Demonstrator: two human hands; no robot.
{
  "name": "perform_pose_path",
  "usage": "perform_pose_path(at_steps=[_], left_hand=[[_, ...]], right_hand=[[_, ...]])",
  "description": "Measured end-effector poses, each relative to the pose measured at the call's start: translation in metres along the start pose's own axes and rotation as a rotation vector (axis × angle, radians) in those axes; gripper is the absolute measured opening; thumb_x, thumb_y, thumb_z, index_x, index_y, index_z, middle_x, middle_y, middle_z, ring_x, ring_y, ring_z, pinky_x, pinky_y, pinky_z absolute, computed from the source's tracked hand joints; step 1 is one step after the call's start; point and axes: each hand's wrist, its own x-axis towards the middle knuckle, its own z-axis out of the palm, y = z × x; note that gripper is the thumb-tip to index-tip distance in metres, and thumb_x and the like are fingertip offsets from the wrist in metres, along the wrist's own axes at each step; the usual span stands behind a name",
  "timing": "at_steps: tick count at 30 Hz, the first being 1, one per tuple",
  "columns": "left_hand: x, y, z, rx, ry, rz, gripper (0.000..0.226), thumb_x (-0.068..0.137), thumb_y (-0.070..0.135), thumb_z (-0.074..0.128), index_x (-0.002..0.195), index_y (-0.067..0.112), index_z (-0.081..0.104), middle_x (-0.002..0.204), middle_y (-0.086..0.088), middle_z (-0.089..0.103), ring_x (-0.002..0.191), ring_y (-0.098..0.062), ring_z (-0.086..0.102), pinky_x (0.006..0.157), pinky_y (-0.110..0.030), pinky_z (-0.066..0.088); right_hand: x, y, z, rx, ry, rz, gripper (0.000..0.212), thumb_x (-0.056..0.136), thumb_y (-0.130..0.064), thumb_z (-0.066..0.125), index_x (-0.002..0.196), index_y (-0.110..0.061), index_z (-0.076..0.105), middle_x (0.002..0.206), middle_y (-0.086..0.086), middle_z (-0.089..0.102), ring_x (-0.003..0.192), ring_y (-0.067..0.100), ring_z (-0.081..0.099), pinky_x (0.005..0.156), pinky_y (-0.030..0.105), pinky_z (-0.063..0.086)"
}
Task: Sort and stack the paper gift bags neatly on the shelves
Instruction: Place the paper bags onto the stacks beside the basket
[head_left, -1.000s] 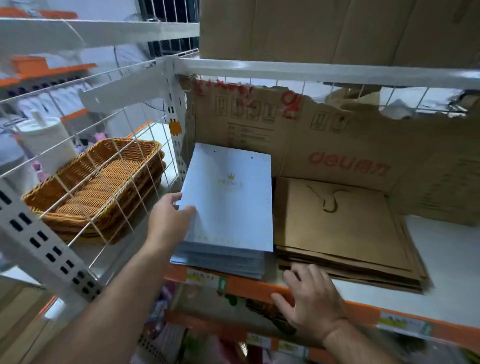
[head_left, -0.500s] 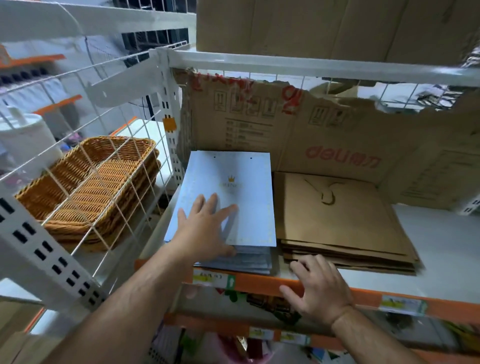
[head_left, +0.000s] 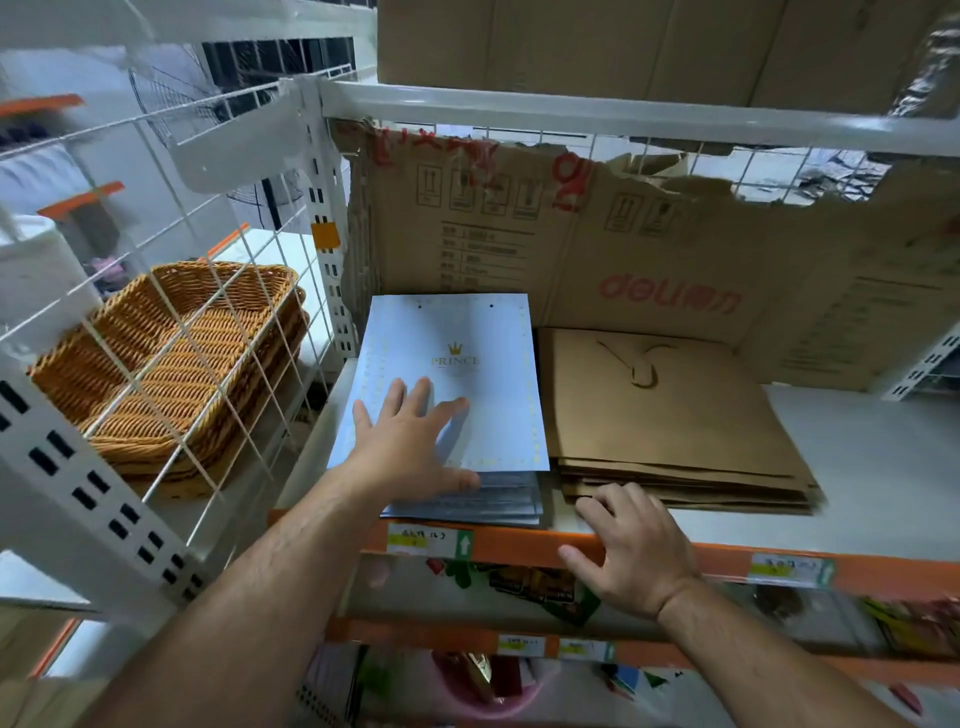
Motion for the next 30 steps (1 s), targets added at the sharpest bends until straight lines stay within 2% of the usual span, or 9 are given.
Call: perform_pose_path(at_steps=[4,9,11,13,15,20,23,25,30], left_hand=[[-0.002,0.003,-0.005,0.009,0.020,0.014,0.095,0.079,0.072,0.063,0.154,0.048,0.010,0.166,0.004,-0.008,0.152,-0.028,-0.019,0.118,-0.065,-0.008],[-0.011,0.014,-0.013,-0.003,0.082,0.041,0.093,0.077,0.066,0.067,0.153,0.037,0.020,0.165,-0.003,0.003,0.152,-0.030,-0.008,0.118,-0.066,0.000],[-0.020,0.024,-0.011,-0.006,0.154,0.079,0.092,0.079,0.069,0.062,0.154,0.033,0.022,0.165,-0.003,0.010,0.153,-0.028,0.000,0.120,-0.061,0.003],[-0.031,0.033,-0.008,-0.036,0.295,0.178,0.085,0.082,0.066,0.061,0.152,0.029,0.032,0.159,-0.001,0.031,0.148,-0.025,0.018,0.121,-0.049,0.015],[-0.040,0.045,-0.007,-0.134,0.343,0.281,0.071,0.088,0.056,0.061,0.148,0.024,0.042,0.150,0.004,0.045,0.141,-0.021,0.031,0.115,-0.036,0.026],[-0.051,0.082,0.001,-0.174,0.236,0.415,0.061,0.091,0.051,0.060,0.145,0.028,0.046,0.143,0.007,0.051,0.133,-0.016,0.036,0.107,-0.031,0.035],[-0.056,0.104,0.009,-0.139,0.156,0.456,0.062,0.091,0.058,0.058,0.144,0.028,0.046,0.142,0.006,0.051,0.131,-0.018,0.037,0.107,-0.033,0.036],[-0.060,0.121,0.013,-0.120,0.116,0.488,0.065,0.091,0.063,0.056,0.145,0.028,0.045,0.143,0.005,0.050,0.132,-0.019,0.037,0.108,-0.035,0.036],[-0.071,0.175,0.024,-0.059,0.010,0.547,0.063,0.094,0.054,0.055,0.150,0.031,0.039,0.151,0.005,0.043,0.139,-0.021,0.033,0.113,-0.035,0.031]], right_hand=[[0.000,-0.002,-0.003,-0.001,-0.033,0.012,0.047,0.081,-0.068,0.051,0.102,-0.028,0.063,0.096,-0.006,0.056,0.082,0.013,0.047,0.068,0.029,0.044],[0.000,-0.006,-0.006,0.001,-0.035,0.029,0.047,0.081,-0.066,0.051,0.102,-0.026,0.064,0.097,-0.005,0.056,0.083,0.014,0.046,0.070,0.031,0.044],[-0.001,-0.009,-0.009,0.010,-0.047,0.051,0.046,0.081,-0.065,0.050,0.101,-0.026,0.064,0.098,-0.006,0.057,0.085,0.014,0.046,0.072,0.032,0.046],[0.000,-0.012,-0.015,0.024,-0.091,0.074,0.045,0.082,-0.065,0.048,0.103,-0.028,0.063,0.102,-0.009,0.056,0.090,0.013,0.046,0.079,0.036,0.048],[0.000,-0.015,-0.024,0.059,-0.173,0.107,0.047,0.085,-0.068,0.045,0.109,-0.030,0.060,0.109,-0.012,0.054,0.099,0.012,0.044,0.089,0.035,0.046],[-0.009,-0.022,-0.045,0.101,-0.294,0.215,0.049,0.087,-0.061,0.054,0.126,-0.031,0.054,0.126,-0.012,0.047,0.117,0.011,0.041,0.100,0.033,0.040],[-0.035,-0.019,-0.057,0.097,-0.237,0.328,0.050,0.089,-0.052,0.054,0.133,-0.029,0.052,0.132,-0.009,0.048,0.125,0.015,0.042,0.107,0.037,0.038],[-0.061,-0.011,-0.066,0.134,-0.179,0.421,0.046,0.090,-0.047,0.051,0.131,-0.028,0.054,0.130,-0.009,0.050,0.123,0.014,0.044,0.105,0.035,0.039],[-0.136,0.028,-0.092,0.320,-0.116,0.704,0.042,0.093,-0.045,0.055,0.132,-0.031,0.056,0.132,-0.013,0.048,0.123,0.011,0.048,0.100,0.033,0.044]])
